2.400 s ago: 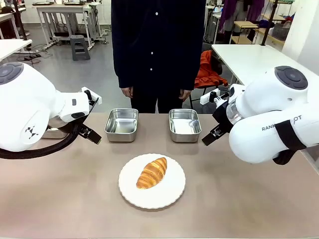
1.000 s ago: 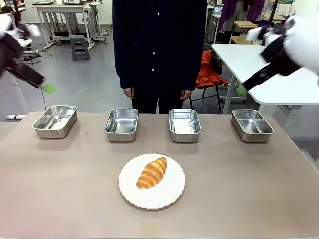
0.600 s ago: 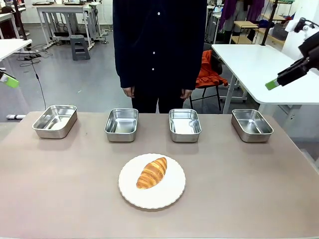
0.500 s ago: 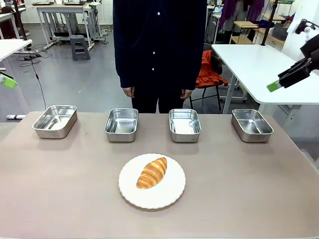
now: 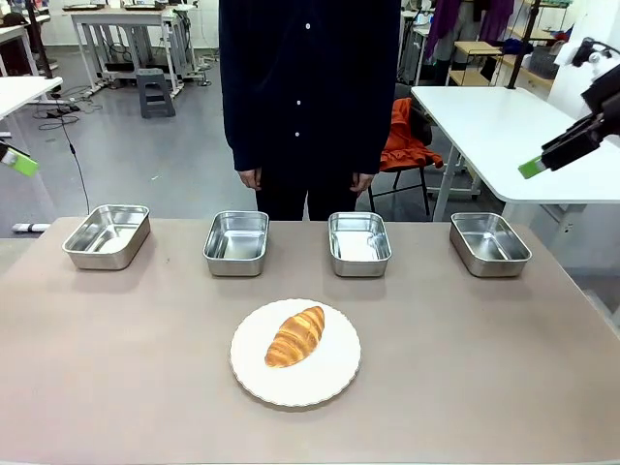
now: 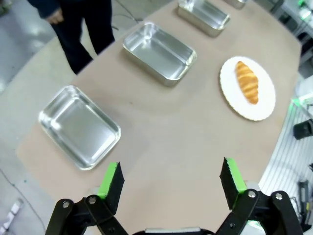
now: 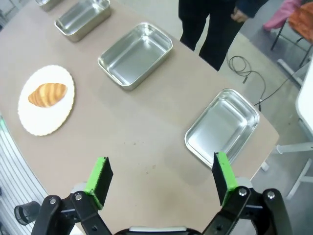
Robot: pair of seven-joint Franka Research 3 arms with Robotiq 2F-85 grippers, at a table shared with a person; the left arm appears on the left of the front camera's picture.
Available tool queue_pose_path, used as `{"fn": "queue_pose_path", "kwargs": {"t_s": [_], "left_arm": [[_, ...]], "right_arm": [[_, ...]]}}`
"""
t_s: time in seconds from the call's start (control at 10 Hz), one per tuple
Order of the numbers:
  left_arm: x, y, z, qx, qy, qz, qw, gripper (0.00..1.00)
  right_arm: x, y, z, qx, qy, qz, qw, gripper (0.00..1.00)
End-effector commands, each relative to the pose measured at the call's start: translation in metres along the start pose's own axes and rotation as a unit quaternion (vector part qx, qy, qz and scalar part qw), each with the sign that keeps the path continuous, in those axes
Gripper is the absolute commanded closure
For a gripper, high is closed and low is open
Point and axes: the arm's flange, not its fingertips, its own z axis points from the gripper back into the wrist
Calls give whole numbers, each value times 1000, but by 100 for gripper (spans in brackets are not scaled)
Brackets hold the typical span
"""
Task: Place the bread in the container.
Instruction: Place the Butter Roll into the Airtight Container indicated by the human.
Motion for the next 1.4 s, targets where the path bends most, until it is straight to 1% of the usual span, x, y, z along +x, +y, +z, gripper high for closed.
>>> {"fn": "queue_pose_path", "kwargs": {"t_s": [0.0,0.1,0.3,0.4,0.6,0.9,1.0,1.3], "left_arm": [[-17,16,37,-6,-67,11,998,0],[-23,26,49,-10,-97,14,995,0],[-30,35,66,-20,-117,10,993,0],[-35,35,78,0,-133,19,991,0],[-39,34,89,39,-163,26,986,0],[-40,28,93,54,-168,29,984,0],[-40,30,92,48,-165,34,985,0],[-32,30,85,53,-146,61,986,0]], "right_arm": [[-10,-30,36,26,-43,-5,999,0],[-14,-42,49,29,-60,-7,998,0],[-23,-57,63,25,-84,-9,996,0],[-28,-61,68,32,-94,-15,995,0],[-36,-70,79,24,-109,-24,993,0],[-36,-69,87,16,-121,-35,992,0],[-35,-70,86,13,-121,-36,992,0],[-33,-73,85,4,-118,-48,992,0]]}}
